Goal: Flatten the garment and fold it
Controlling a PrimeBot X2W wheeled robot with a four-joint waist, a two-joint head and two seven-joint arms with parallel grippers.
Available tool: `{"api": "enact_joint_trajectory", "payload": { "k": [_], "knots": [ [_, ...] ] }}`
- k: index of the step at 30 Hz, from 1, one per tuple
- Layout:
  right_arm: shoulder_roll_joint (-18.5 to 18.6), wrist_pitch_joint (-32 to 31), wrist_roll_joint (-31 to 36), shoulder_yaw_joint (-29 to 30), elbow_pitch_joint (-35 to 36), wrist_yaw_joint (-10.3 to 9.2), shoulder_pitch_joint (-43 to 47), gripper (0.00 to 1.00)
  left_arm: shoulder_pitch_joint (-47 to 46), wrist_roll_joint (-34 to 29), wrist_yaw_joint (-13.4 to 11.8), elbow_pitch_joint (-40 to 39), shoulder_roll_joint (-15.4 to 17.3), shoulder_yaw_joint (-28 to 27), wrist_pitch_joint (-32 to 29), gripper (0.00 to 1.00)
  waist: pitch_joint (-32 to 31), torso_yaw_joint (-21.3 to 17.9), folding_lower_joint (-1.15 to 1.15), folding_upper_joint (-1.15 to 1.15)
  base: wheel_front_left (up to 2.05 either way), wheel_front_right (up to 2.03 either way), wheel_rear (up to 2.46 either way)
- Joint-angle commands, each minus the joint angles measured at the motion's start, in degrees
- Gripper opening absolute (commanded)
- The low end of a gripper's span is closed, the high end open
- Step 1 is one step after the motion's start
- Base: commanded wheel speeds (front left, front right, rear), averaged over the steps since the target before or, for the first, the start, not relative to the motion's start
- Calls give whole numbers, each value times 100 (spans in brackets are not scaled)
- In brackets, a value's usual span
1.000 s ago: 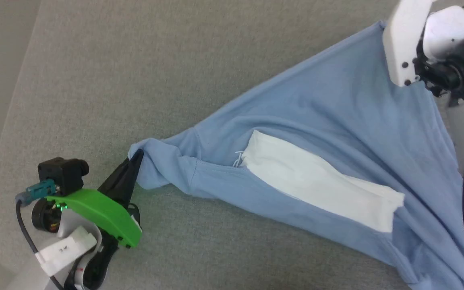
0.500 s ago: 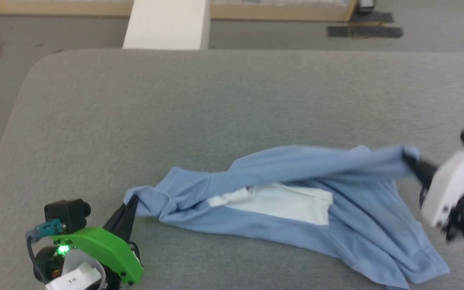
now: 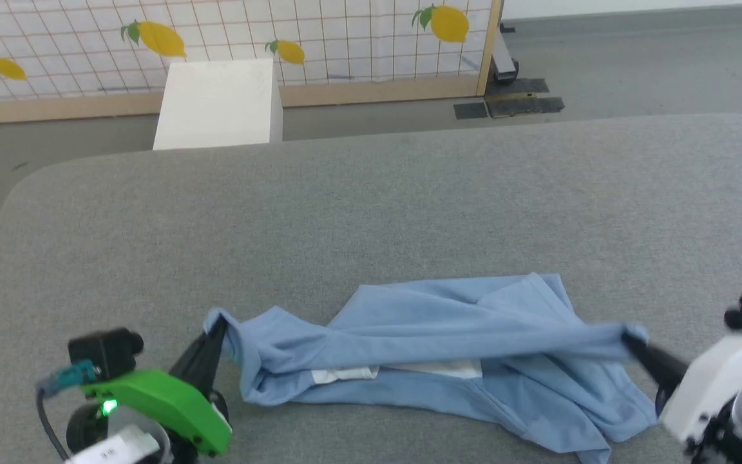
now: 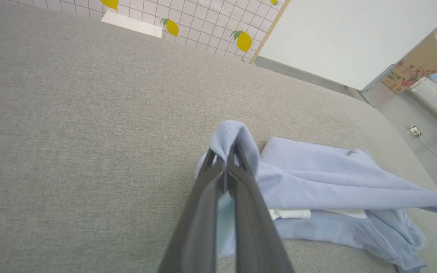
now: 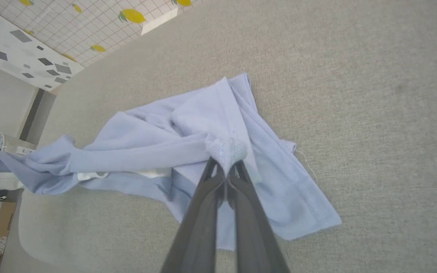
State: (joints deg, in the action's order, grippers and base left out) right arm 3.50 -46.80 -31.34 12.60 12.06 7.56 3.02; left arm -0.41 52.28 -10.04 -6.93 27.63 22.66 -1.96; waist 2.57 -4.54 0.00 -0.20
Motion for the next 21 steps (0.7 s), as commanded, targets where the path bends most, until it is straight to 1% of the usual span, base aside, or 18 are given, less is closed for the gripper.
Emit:
{"api": "enact_joint_trajectory", "payload": {
  "k": [1, 5, 8, 12, 16, 21],
  "knots": [
    [55, 18, -68, 5, 75, -8, -297, 0, -199, 60, 80, -21, 6, -83, 26, 0, -78, -49, 0, 20, 0, 0, 0],
    [437, -230, -266, 106, 143, -8, -1158, 0, -945, 73, 315, -154, 154, -206, -141, 0, -178, -42, 0, 20, 0, 0, 0],
    [859, -575, -375, 283, 135, -8, -1919, 0, -1855, -115, 486, -151, 337, -169, -454, 0, -287, 23, 0, 20, 0, 0, 0],
    [1293, -948, -366, 493, 137, -8, -2664, 0, -3006, -316, 666, 35, 341, -84, -742, 0, -360, 82, 0, 20, 0, 0, 0],
    [1525, -1255, -400, 599, 50, -8, -3250, 0, -3989, -490, 793, 280, 288, -36, -919, 0, -415, 88, 0, 20, 0, 0, 0],
    [1636, -1504, -395, 651, -53, -8, -3742, 0, -4875, -606, 857, 661, 282, -98, -1045, 0, -422, 61, 0, 20, 0, 0, 0]
  ]
}}
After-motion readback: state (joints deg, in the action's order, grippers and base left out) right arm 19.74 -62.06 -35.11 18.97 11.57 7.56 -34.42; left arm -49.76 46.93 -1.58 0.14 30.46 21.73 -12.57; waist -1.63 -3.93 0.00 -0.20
